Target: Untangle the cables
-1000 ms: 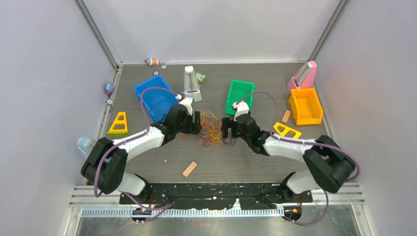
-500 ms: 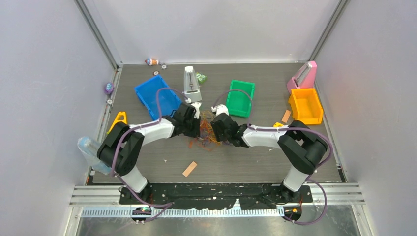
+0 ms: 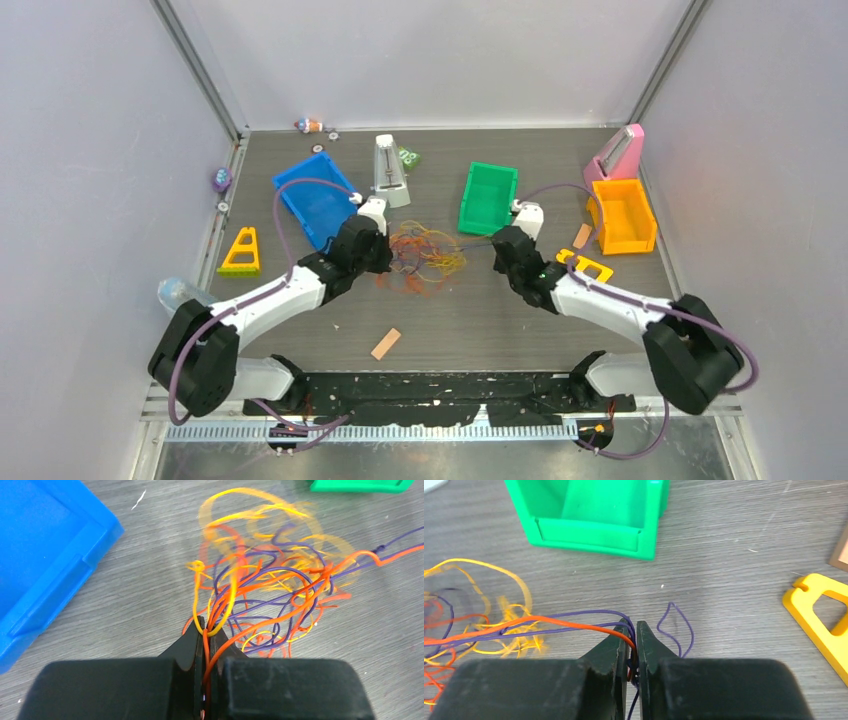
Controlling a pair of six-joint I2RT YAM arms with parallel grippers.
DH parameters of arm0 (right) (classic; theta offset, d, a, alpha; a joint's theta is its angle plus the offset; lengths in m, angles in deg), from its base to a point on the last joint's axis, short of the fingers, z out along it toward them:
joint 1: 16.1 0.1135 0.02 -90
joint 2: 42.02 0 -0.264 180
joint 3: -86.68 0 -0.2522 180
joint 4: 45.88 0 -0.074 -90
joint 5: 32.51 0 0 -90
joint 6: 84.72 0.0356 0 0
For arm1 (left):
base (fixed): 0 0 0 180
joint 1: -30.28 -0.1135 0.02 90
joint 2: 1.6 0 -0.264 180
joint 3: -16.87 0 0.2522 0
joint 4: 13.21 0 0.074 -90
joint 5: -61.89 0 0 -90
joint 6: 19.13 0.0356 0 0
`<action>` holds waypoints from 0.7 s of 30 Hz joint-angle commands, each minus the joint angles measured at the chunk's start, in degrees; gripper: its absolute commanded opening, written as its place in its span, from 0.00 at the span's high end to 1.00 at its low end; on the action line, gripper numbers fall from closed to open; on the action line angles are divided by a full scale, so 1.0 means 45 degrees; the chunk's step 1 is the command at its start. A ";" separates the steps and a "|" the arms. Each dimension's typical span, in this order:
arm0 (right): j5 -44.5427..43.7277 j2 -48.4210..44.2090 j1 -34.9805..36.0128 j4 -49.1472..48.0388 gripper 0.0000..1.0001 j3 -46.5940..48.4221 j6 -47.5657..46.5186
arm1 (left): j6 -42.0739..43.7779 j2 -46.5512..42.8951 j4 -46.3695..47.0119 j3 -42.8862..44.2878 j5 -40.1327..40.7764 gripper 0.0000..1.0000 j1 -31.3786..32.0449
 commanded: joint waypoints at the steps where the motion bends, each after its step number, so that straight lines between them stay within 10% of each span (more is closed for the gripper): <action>1: -0.3658 -0.1645 -0.0654 0.0360 0.86 -0.1082 0.1171 | 0.0276 -0.0764 0.0045 -0.0740 0.2169 1.00 -0.0337; 3: -0.3985 -0.2096 -0.0656 0.0440 0.86 -0.1265 0.1345 | 0.0635 -0.0961 0.0772 -0.1009 0.0655 0.98 -0.0327; 5: -0.3470 -0.2458 -0.0661 -0.0326 0.81 -0.1627 0.0874 | 0.1000 -0.0980 0.1812 -0.1234 -0.1304 0.75 -0.0319; 10: 0.0690 -0.3137 -0.0647 -0.3559 0.13 -0.2622 -0.1320 | 0.1109 -0.1273 0.2459 -0.1523 -0.2445 0.33 -0.0098; 21: 0.5145 -0.2757 0.0074 -0.6671 0.07 -0.3201 -0.2946 | 0.0831 -0.1819 0.0937 -0.1779 -0.0173 0.48 -0.0124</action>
